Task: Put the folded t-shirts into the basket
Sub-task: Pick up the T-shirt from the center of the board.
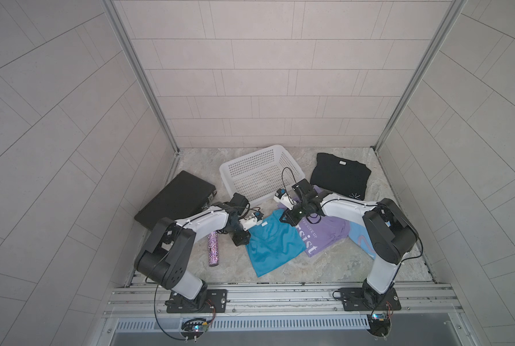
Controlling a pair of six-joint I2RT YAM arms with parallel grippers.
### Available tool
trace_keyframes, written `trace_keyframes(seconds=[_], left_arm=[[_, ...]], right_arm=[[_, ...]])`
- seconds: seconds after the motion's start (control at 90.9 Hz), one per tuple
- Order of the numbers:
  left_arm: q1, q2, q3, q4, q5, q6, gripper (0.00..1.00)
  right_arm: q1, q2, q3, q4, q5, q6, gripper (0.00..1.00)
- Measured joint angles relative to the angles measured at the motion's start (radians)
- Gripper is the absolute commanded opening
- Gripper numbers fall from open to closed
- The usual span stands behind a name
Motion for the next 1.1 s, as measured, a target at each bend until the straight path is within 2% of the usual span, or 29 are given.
trace_keyframes(seconds=[0.209, 0.429, 0.748, 1.101], left_arm=[[0.0, -0.003, 0.023, -0.02, 0.009, -0.035, 0.0], [0.0, -0.085, 0.032, -0.053, 0.027, -0.047, 0.0], [0.0, -0.191, 0.092, -0.155, 0.05, -0.056, 0.0], [0.0, -0.29, 0.322, -0.306, 0.034, -0.069, 0.0]], right_arm=[[-0.003, -0.005, -0.009, 0.003, 0.001, -0.007, 0.05], [-0.023, -0.075, -0.041, 0.011, -0.015, -0.018, 0.02], [-0.078, -0.183, -0.077, 0.01, -0.105, -0.048, 0.02], [-0.111, -0.328, -0.023, 0.01, -0.142, -0.058, 0.01]])
